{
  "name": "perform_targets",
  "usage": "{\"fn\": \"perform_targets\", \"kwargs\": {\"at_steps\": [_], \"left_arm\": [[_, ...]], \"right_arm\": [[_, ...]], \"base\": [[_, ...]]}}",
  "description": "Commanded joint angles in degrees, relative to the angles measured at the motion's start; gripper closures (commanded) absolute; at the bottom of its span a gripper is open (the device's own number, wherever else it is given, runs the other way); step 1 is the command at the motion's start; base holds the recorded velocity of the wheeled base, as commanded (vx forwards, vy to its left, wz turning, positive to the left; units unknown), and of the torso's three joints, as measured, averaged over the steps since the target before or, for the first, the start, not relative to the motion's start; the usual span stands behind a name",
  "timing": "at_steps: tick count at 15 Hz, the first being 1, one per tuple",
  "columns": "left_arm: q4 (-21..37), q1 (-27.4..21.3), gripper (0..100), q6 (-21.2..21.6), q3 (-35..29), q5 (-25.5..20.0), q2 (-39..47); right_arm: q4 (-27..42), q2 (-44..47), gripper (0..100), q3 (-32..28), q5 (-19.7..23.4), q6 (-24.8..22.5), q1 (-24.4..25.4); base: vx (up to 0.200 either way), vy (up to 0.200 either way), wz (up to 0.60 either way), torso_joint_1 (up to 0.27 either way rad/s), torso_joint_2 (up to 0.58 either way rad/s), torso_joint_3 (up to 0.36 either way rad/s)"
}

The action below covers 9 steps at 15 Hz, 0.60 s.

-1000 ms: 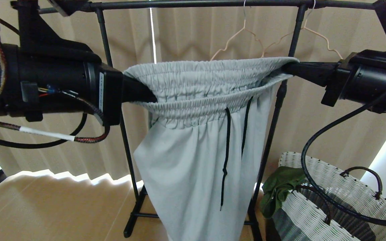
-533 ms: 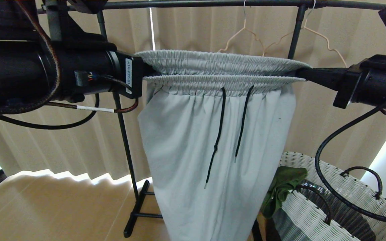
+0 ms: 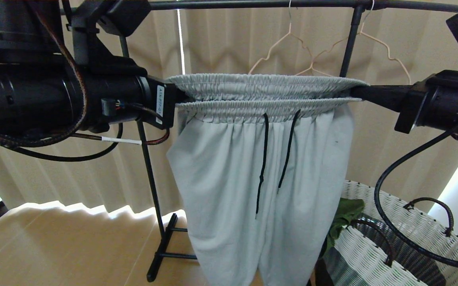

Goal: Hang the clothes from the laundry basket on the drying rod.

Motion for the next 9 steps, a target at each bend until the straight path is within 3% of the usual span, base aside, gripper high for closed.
{"fn": "perform_targets", "kwargs": {"at_steps": [1,9], "left_arm": [[0.07,-0.08,100,0.04,0.69,0.02,0.06],[1.39,0.01,100,-0.05,3.23,0.37,0.33]], "right_arm": [[-0.03,-0.15,100,0.61,0.06,-0.02,0.04],[-0.03,-0.06,100,3.07,-0.03,-0.02,0.30]], "base": [[0.000,0.000,0.00,0.000,0.00,0.000],[0.000,0.000,0.00,0.000,0.00,0.000]]}}
